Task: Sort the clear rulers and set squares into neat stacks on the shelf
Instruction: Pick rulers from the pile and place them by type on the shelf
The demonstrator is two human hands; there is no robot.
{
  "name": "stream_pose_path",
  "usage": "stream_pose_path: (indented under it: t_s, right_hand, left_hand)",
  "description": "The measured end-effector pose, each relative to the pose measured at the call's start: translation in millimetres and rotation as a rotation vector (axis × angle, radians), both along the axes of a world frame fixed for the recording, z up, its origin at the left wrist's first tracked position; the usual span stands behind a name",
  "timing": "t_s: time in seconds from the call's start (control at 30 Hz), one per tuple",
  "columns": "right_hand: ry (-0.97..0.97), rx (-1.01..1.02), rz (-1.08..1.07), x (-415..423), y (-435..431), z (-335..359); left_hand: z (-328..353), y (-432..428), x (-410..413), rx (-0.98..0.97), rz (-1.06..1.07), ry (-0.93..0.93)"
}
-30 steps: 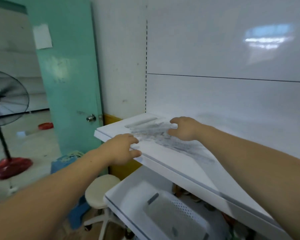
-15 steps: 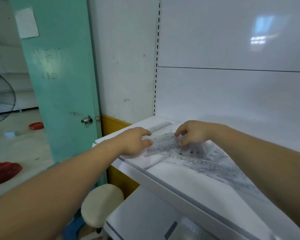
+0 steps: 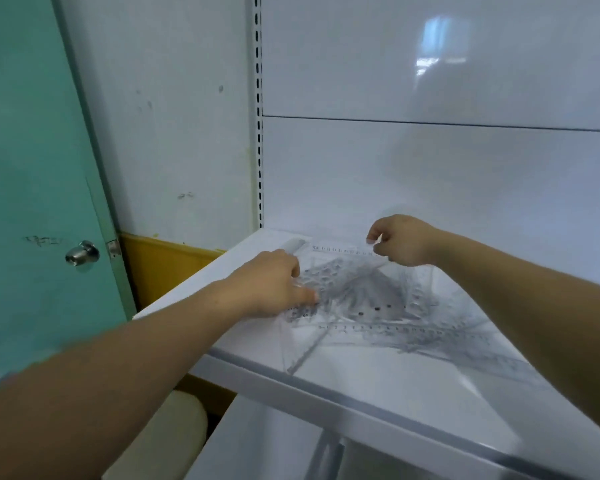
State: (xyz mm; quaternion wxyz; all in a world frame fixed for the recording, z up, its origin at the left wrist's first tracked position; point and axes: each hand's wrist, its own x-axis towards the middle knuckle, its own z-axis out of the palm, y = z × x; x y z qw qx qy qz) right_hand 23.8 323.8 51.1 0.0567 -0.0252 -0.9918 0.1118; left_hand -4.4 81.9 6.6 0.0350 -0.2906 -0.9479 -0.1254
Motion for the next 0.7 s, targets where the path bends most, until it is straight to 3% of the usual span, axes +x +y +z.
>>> stream_pose_path:
  t_s: [0.17,0.43,0.7]
  right_hand:
    - [0.036,-0.025,-0.178,22,-1,-4]
    - [0.089,-0.021,-0.319,72,-20,-4]
    - [0.246,0.071,-0.438,125,-23,-11]
  left_hand:
    - [-2,0,-10,0.161,-0.065,-0.085]
    - [2,-11,-20,0.364,-0.088,-0.019]
    - [24,-19,-25,0.73,-0.113,-0.338]
